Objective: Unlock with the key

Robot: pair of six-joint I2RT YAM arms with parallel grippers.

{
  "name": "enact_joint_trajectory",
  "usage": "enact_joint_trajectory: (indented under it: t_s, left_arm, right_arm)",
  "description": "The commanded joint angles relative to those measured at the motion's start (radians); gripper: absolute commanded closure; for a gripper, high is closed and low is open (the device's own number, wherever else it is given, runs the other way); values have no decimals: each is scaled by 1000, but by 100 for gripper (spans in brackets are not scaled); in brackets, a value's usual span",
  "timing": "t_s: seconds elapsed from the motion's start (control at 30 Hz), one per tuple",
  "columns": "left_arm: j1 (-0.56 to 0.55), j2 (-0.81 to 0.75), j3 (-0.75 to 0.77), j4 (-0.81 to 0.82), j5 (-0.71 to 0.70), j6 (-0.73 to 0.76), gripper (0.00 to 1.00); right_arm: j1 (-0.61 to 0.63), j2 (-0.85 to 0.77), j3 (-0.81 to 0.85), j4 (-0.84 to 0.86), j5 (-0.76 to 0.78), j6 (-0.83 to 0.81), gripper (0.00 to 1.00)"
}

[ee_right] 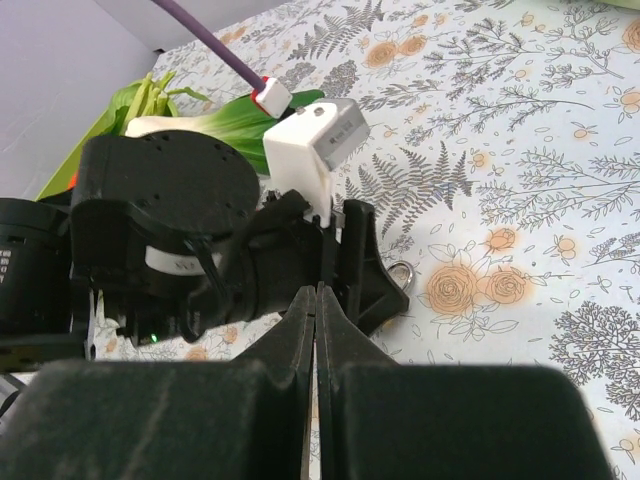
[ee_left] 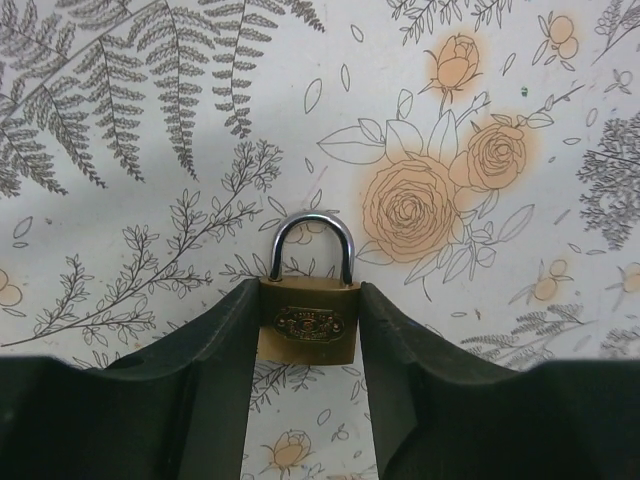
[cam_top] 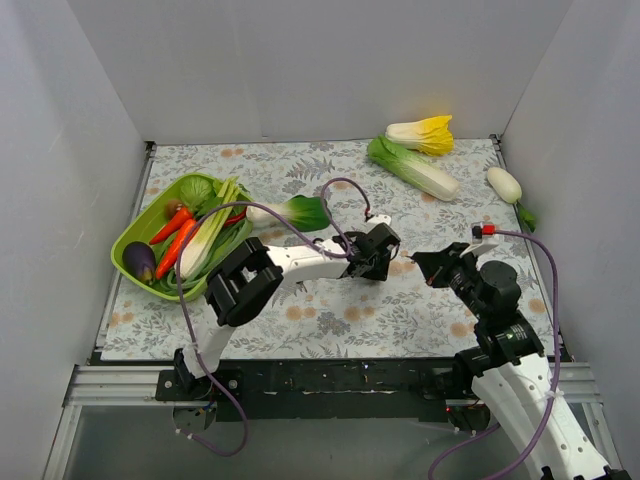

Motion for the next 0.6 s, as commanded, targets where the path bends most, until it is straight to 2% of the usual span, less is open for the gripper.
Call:
enact_joint_trajectory:
  t_s: [0.0,0.23,0.27,0.47,0.57]
  left_arm:
    - [78,-70,-146,40,246,-112,100]
    - [155,-232,-232,205,289,-310,100]
    - [173,-273,-273,233,319,-388,100]
    - [213,-421,-436,497,346,-644,100]
    - [218,-469,-506,590,355,-781,100]
  right_arm:
    - [-1,-16,4,22,-3,-5,99]
    - [-3,-19,-53,130,-89,3,99]
    - [-1,-19,-74,175,-103,4,99]
    - [6,1,-145,290,-152,0,99]
    - [31,10,-177,338,-126,-19,99]
